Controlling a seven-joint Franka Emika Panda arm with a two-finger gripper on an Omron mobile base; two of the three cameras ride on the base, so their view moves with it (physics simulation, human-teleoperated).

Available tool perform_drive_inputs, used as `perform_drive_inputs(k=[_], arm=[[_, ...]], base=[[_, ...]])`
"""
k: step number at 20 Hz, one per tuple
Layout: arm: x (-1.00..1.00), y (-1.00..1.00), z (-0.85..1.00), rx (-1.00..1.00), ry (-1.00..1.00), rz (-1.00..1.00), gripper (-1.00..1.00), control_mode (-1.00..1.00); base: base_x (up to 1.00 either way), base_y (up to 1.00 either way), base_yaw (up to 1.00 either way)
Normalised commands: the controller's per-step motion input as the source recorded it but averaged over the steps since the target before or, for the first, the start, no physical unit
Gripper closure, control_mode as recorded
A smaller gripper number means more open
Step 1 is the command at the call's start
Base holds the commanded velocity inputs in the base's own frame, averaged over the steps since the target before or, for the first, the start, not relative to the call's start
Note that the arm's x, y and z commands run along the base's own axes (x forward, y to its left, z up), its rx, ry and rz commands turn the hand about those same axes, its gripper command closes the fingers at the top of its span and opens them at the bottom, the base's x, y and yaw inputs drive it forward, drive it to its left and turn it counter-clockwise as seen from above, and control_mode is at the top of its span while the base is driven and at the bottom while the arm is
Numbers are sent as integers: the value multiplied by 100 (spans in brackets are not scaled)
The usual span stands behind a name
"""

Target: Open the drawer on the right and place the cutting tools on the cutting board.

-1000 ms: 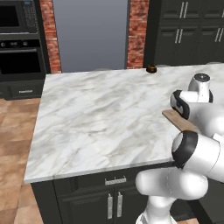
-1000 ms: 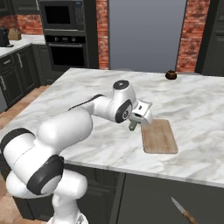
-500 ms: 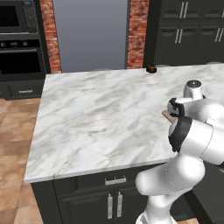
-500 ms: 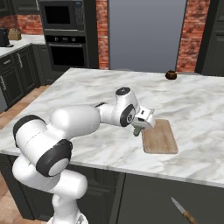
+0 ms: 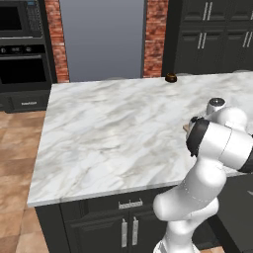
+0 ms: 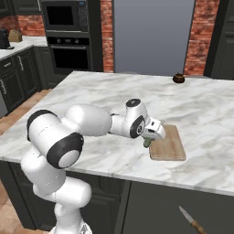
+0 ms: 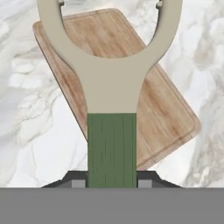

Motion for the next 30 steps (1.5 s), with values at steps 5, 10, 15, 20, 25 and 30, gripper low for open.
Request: perform_drive_inputs(k=[5, 10, 15, 20, 25, 30], arm=[[18, -17, -25, 0, 0, 0, 100, -100], [18, -5, -19, 0, 0, 0, 100, -100], [12, 0, -9, 0, 0, 0, -100, -100], [-1, 0, 3, 0, -3, 0, -100, -100], [-29, -7, 54, 4, -13, 0, -100, -100], [-94, -44, 36, 1, -5, 0, -100, -100]], base=[[0, 0, 0], [0, 0, 0], [0, 0, 0], [0, 0, 0], [0, 0, 0], [0, 0, 0]])
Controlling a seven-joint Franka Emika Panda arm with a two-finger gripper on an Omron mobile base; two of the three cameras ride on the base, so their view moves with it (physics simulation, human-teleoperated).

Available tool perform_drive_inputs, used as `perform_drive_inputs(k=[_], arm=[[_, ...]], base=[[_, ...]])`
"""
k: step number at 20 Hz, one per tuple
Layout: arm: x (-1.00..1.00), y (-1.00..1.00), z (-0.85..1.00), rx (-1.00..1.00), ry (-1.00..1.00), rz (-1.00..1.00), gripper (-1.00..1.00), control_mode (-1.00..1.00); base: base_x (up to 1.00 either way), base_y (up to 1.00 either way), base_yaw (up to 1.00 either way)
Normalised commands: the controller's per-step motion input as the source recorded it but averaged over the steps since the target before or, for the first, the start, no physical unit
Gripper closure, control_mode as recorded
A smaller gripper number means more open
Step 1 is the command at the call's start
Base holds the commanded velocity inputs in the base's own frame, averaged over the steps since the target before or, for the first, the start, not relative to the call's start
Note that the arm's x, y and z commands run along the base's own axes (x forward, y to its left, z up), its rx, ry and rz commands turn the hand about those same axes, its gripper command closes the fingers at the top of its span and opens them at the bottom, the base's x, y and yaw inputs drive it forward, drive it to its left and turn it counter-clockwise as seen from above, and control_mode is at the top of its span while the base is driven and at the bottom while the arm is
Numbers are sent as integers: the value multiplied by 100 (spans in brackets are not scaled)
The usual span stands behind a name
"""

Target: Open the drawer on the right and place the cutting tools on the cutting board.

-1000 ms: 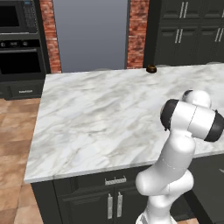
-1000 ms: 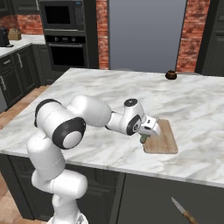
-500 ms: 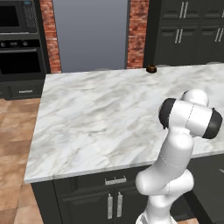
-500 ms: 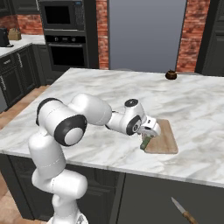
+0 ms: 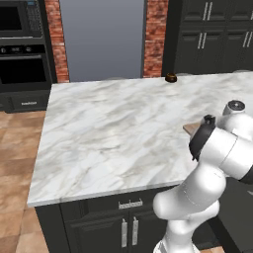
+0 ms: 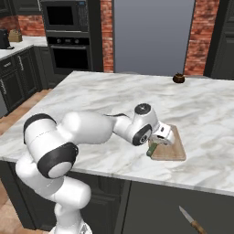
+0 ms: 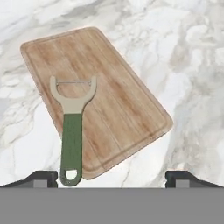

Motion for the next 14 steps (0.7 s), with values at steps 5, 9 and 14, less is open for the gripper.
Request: perform_drive_inputs(k=[5, 9, 14], arm=[[-90, -79, -6, -1, 10, 0, -100, -100], [-64, -59, -17, -4, 22, 6, -100, -100], [-61, -45, -14, -8, 24, 20, -100, -100]], base=[[0, 0, 0], [0, 0, 0], [0, 0, 0]])
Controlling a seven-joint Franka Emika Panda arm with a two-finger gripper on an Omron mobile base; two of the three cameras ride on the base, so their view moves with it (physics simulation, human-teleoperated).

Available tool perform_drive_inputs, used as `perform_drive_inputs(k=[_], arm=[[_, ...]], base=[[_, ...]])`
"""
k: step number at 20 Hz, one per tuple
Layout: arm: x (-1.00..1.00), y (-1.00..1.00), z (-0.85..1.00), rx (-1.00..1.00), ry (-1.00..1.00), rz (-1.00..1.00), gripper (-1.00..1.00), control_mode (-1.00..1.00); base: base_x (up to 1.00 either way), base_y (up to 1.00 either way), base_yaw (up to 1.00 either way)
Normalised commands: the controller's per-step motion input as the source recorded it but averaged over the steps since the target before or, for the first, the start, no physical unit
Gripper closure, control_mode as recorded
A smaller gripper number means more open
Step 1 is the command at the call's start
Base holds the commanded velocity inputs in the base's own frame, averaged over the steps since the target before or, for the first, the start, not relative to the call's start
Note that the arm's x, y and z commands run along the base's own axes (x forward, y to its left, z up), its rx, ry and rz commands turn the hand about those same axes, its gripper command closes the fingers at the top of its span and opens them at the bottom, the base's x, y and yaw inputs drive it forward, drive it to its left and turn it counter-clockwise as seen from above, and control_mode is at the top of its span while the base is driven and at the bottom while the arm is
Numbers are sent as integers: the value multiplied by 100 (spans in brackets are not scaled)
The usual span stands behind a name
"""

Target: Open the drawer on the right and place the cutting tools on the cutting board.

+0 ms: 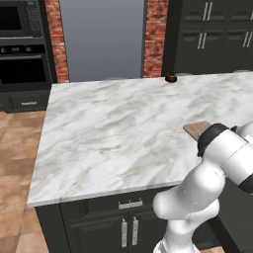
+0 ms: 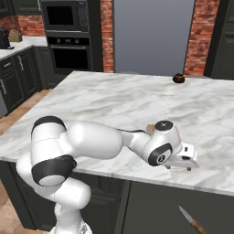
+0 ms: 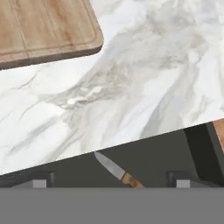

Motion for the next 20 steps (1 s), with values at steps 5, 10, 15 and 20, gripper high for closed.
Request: perform_drive_inputs(k=[5, 10, 15, 20], arm=[[-91, -64, -35, -1, 12, 21, -100, -100], [-32, -14, -13, 0, 0, 2, -100, -100], [-9, -3, -31, 0, 13, 0, -100, -100], [-15, -6, -46, 0, 15, 0, -100, -100]], base=[[0, 0, 0], [0, 0, 0], [0, 0, 0], [0, 0, 0]])
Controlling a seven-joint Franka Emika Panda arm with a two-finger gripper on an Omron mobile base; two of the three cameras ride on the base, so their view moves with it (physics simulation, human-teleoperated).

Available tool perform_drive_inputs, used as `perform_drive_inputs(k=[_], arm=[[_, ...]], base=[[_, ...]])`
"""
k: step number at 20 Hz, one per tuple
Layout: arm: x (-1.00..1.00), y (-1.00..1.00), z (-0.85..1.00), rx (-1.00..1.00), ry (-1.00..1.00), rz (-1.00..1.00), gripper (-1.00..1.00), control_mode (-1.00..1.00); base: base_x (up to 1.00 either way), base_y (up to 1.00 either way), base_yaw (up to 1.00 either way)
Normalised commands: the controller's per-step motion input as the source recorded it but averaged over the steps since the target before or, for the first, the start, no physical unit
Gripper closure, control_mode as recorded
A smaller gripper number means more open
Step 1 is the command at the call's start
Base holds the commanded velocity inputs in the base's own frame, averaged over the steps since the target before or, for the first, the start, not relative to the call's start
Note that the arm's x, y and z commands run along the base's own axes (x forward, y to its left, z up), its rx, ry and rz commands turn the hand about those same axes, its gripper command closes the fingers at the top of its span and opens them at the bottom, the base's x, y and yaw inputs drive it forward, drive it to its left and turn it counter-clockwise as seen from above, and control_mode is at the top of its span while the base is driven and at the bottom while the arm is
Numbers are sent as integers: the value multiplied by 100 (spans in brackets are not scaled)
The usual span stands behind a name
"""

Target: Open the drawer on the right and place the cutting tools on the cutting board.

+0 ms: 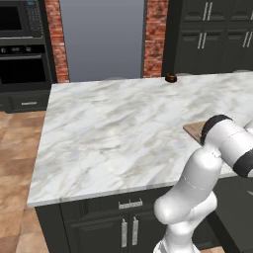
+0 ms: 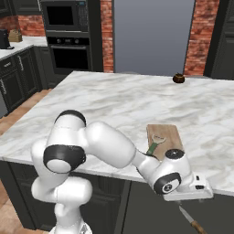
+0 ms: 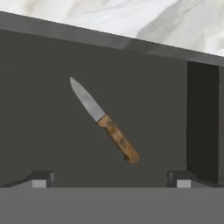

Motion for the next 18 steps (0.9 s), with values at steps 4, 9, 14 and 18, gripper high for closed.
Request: perform_drive_inputs(k=[4, 9, 14, 18], arm=[[-10, -21, -39, 0, 3, 0, -100, -100], [0, -37, -15, 5, 0, 0, -100, -100], [0, -35, 0, 5, 0, 0, -100, -100], [7, -4, 2, 1, 3, 0, -100, -100]], base=[[0, 0, 0], [0, 0, 0], [0, 0, 0], [0, 0, 0]])
